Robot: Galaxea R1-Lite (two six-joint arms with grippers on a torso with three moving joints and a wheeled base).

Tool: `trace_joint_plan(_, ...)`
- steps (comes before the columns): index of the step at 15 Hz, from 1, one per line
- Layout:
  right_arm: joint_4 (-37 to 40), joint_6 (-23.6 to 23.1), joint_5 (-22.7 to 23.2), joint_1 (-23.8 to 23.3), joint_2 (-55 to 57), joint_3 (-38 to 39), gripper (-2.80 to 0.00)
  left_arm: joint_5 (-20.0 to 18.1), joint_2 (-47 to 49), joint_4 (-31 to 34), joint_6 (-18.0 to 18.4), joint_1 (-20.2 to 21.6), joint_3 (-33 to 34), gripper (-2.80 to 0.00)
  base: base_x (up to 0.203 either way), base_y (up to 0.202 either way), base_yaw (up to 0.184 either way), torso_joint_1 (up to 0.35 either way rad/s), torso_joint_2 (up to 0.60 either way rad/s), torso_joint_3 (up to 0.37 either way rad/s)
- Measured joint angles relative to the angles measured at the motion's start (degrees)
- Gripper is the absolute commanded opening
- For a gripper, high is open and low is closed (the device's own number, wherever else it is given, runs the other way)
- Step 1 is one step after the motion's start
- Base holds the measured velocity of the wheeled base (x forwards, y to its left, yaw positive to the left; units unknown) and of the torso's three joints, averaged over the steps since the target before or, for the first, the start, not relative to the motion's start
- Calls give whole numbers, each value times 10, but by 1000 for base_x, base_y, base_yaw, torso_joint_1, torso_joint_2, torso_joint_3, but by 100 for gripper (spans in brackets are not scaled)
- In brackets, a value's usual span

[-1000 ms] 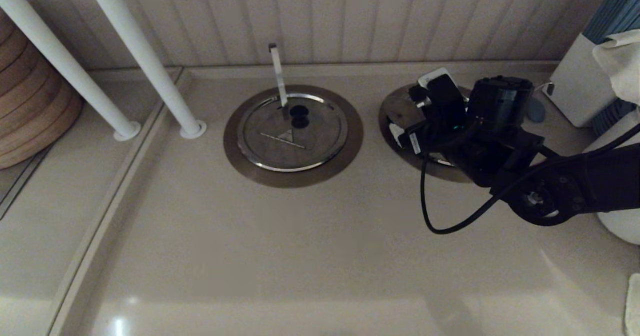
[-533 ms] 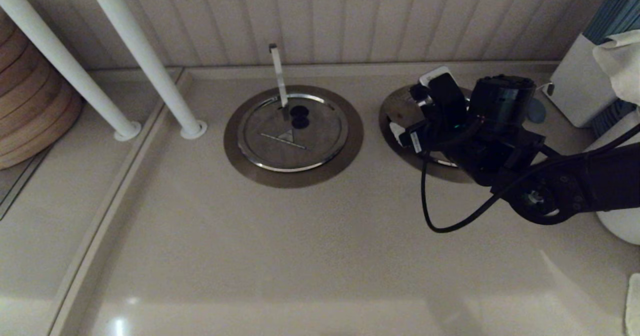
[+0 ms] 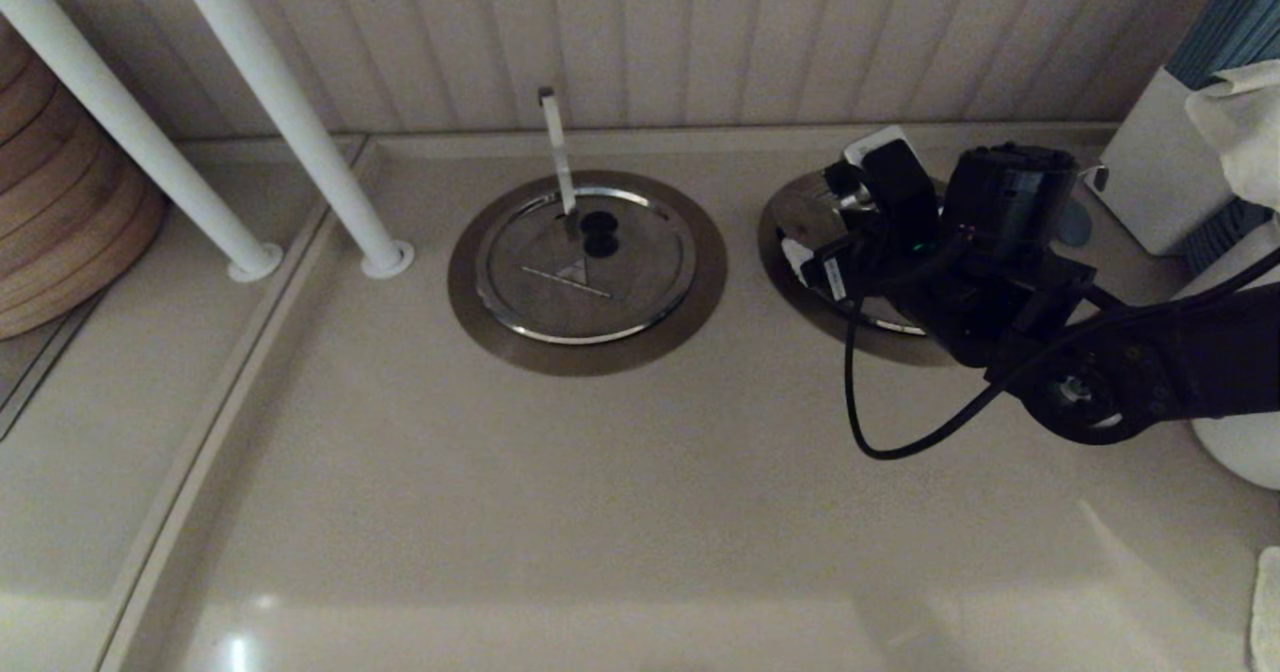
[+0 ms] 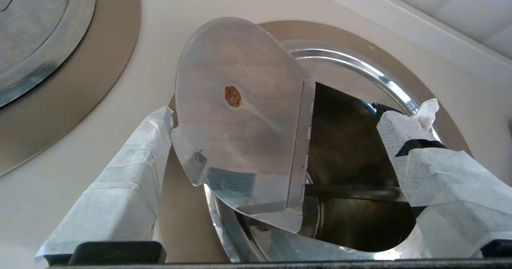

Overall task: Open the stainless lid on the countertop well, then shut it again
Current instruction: Close the lid

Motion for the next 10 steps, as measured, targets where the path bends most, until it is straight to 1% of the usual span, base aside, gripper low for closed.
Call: trace_joint_plan(10, 0, 0, 2, -15, -18, -10, 0, 0, 0, 0, 0, 0, 0, -280, 0, 0, 0, 0, 0, 0)
